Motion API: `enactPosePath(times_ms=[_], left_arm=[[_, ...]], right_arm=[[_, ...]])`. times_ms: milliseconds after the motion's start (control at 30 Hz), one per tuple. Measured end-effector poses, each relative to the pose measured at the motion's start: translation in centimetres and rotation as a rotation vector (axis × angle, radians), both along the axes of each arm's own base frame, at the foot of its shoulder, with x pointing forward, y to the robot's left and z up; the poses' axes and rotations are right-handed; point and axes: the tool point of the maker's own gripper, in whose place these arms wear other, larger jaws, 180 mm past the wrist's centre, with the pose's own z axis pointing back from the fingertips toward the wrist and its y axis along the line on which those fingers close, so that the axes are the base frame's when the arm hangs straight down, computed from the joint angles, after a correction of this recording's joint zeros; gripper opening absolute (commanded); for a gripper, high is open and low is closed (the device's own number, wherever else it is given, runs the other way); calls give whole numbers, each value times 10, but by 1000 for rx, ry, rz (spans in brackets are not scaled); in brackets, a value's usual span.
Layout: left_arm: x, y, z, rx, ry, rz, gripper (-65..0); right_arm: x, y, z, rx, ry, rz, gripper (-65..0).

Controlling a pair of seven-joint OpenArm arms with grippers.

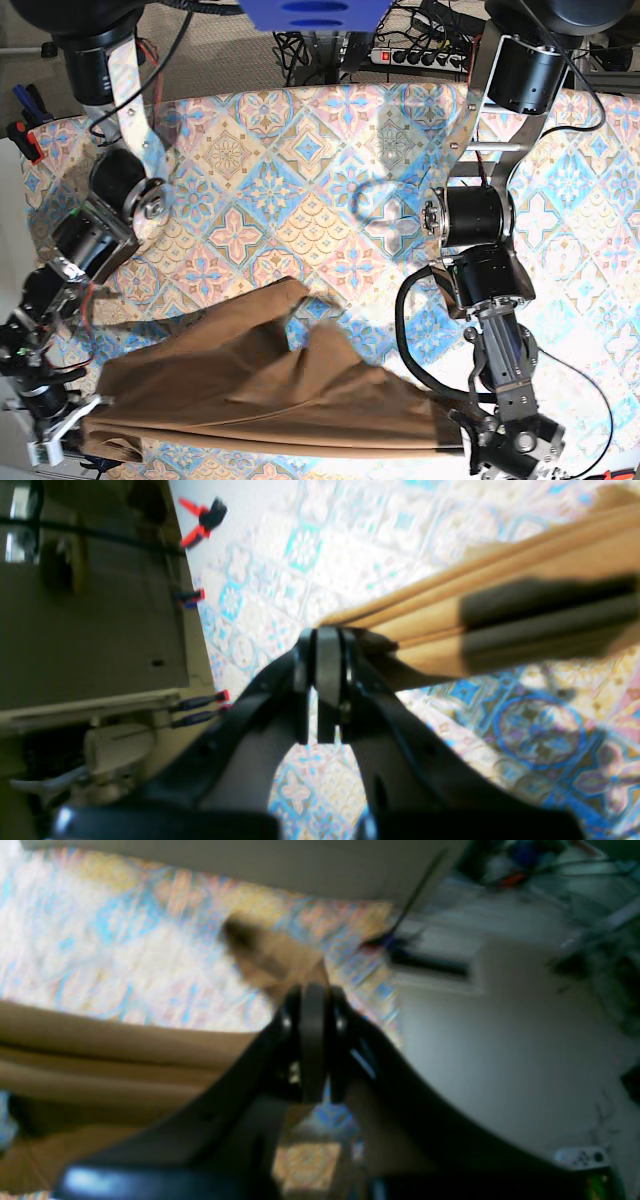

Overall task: Layout the t-shirt on the table in an organized manner, then fold the t-shirt properly
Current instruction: 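Lift the shirt with both grippers and swing it back across the table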

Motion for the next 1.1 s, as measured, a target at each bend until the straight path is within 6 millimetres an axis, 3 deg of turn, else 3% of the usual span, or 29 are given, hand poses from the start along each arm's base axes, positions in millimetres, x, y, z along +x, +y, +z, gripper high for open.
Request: enactPosePath(times_ms=[67,233,400,500,567,667,700,733,800,833,867,900,1000,1067,1100], left_arm=[[-1,5,13,-24,-35,18,-650],[4,11,72,-19,-161,33,-650],[5,5,99,-29,-220,17,-650],[2,8,97,-27,-228,22,-650],[-5,9,83,-19,-230,25,-650],[-14,0,33,22,-141,1,-650],[-18,-6,18,43,-121,-19,-650],[-25,-11,-2,66,-85,-32,-650],[-42,-22,-39,95,-26,-63,-650],[-51,-25,-53,110,-2,-76,-650],[-61,-28,-70,132,30,-93,-650],[-69,-33,-86,152,59,-130,-650],[-102,-32,-137,218,187,-168,-650],[-118,-28,-160,273,256,-190,-650],[-125,-27,-169,285,278,-203,-650]], right_arm=[[6,1,23,-5,-55,7,-650],[17,6,82,0,-177,22,-650],[18,3,116,5,-240,15,-650],[12,1,126,-17,-265,-3,-650],[-3,-5,143,-61,-311,-38,-650],[-32,-15,174,-123,-445,-86,-650],[-40,-15,168,-141,-452,-89,-650],[-44,-15,140,-159,-397,-90,-650],[-53,-19,40,-177,-119,-113,-650],[-61,-17,1,-173,-11,-117,-650],[-67,-14,-23,-156,44,-113,-650],[-69,-10,-28,-137,35,-104,-650],[-71,7,-10,-41,-146,-18,-650],[-88,1,-45,5,-77,-35,-650],[-102,-3,-80,10,30,-58,-650]])
